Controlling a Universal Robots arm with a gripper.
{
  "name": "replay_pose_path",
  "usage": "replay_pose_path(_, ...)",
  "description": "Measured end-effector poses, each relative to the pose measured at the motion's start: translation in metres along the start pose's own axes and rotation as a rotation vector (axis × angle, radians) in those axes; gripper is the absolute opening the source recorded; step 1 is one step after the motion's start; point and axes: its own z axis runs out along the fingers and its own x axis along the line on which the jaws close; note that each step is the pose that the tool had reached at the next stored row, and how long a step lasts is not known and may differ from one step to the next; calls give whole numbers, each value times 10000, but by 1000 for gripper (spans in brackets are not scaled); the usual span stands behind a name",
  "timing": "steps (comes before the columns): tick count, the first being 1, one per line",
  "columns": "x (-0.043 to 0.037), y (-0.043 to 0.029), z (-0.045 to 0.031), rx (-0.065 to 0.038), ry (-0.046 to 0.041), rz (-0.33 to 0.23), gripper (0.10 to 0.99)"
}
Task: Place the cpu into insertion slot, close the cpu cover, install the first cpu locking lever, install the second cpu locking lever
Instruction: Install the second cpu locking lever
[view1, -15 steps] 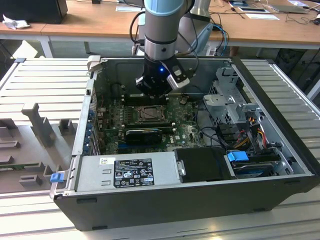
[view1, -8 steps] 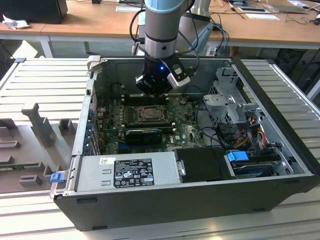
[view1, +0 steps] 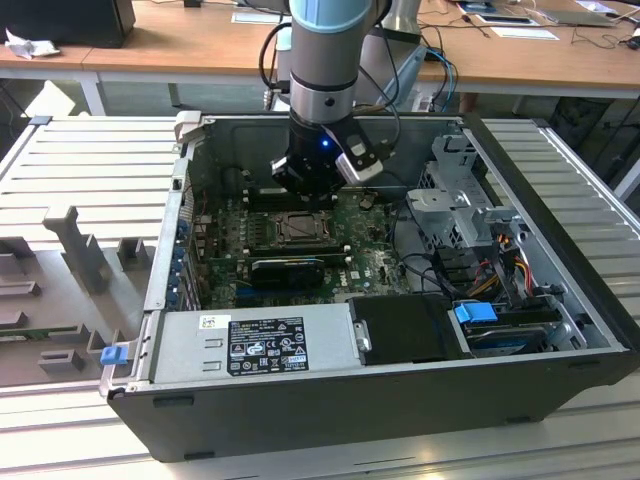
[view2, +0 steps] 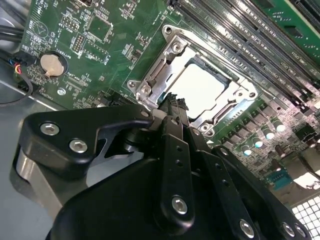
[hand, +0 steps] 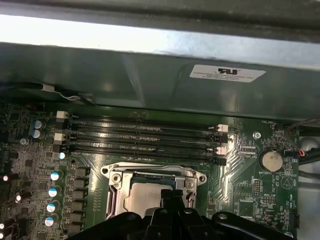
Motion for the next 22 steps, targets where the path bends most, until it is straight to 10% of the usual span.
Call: replay_pose_path(22,7,-97,-120,3,3,0,106)
